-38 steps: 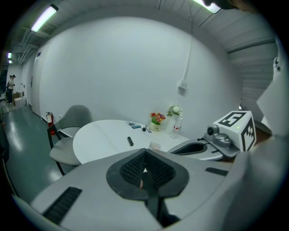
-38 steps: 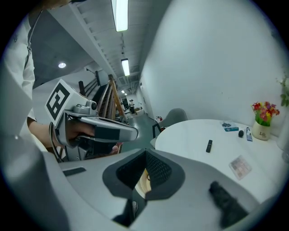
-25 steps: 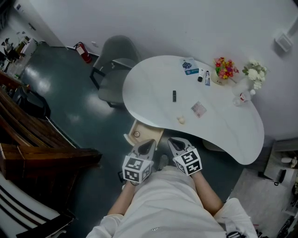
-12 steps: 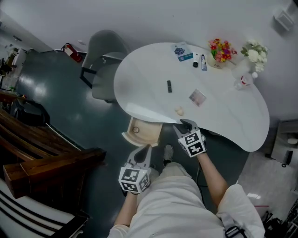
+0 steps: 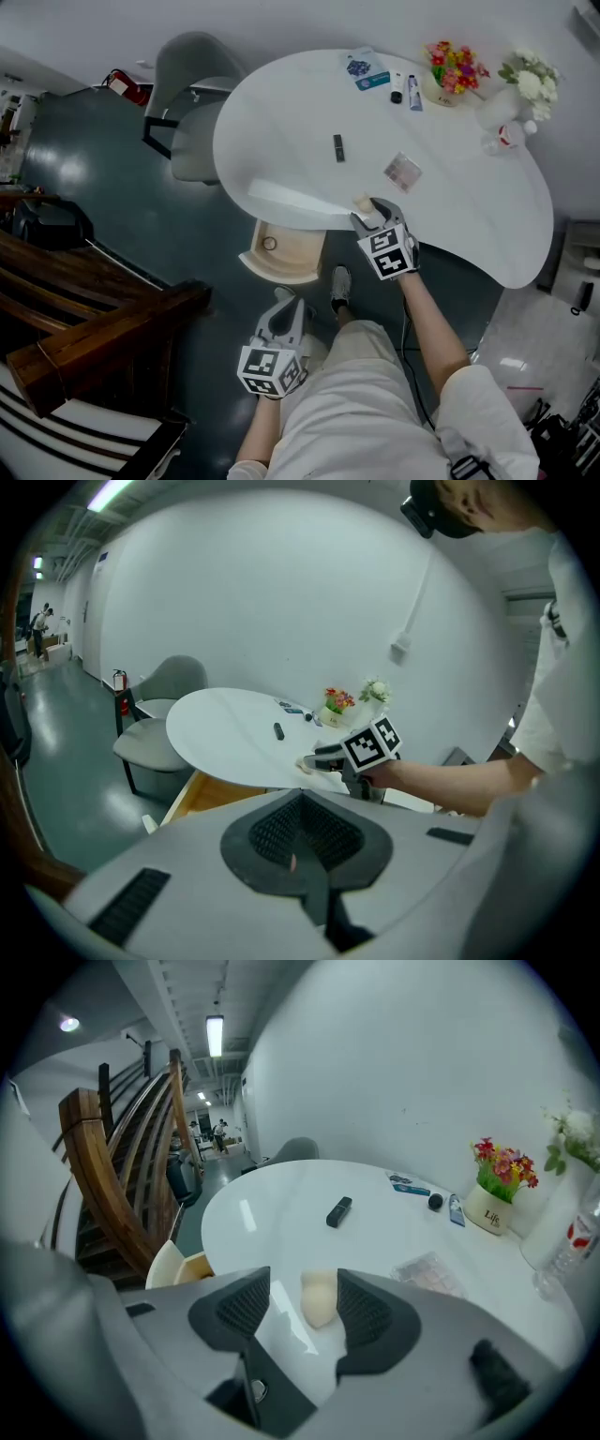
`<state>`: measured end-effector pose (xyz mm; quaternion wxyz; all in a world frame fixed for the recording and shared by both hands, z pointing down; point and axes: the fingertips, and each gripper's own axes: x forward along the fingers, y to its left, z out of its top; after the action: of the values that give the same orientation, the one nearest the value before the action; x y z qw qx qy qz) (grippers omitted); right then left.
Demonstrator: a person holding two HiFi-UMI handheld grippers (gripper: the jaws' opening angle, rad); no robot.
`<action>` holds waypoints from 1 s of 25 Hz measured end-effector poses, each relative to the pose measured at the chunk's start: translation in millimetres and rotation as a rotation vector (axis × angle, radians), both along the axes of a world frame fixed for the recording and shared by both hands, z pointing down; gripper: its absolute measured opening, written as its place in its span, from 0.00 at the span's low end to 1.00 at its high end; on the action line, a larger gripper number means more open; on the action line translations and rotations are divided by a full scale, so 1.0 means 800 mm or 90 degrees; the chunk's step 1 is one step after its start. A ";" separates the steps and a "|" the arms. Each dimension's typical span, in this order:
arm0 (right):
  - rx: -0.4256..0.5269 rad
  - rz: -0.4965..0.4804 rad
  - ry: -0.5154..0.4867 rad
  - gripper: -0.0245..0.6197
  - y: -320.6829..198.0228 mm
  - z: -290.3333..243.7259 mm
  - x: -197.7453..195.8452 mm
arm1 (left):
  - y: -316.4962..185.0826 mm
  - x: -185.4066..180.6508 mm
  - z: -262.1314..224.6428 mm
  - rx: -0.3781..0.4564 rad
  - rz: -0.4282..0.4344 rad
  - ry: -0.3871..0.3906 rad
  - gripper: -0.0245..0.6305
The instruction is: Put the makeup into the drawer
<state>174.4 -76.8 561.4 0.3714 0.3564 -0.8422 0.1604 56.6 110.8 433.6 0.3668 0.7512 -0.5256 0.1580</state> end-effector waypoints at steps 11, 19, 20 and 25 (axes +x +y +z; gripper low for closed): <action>-0.012 -0.001 0.050 0.40 -0.021 0.042 0.000 | 0.012 0.005 0.024 -0.028 0.009 0.010 0.05; -0.011 0.013 0.069 0.28 -0.025 0.048 0.006 | 0.018 -0.003 0.027 -0.034 0.003 0.008 0.05; -0.011 0.015 0.069 0.27 -0.025 0.048 0.006 | 0.019 -0.003 0.027 -0.033 0.003 0.008 0.05; -0.009 0.018 0.072 0.23 -0.024 0.046 0.007 | 0.022 -0.006 0.027 -0.033 0.002 0.009 0.05</action>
<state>179.8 -96.2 598.1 0.4184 0.3745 -0.8135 0.1510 52.0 128.3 454.9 0.3900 0.7434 -0.5172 0.1668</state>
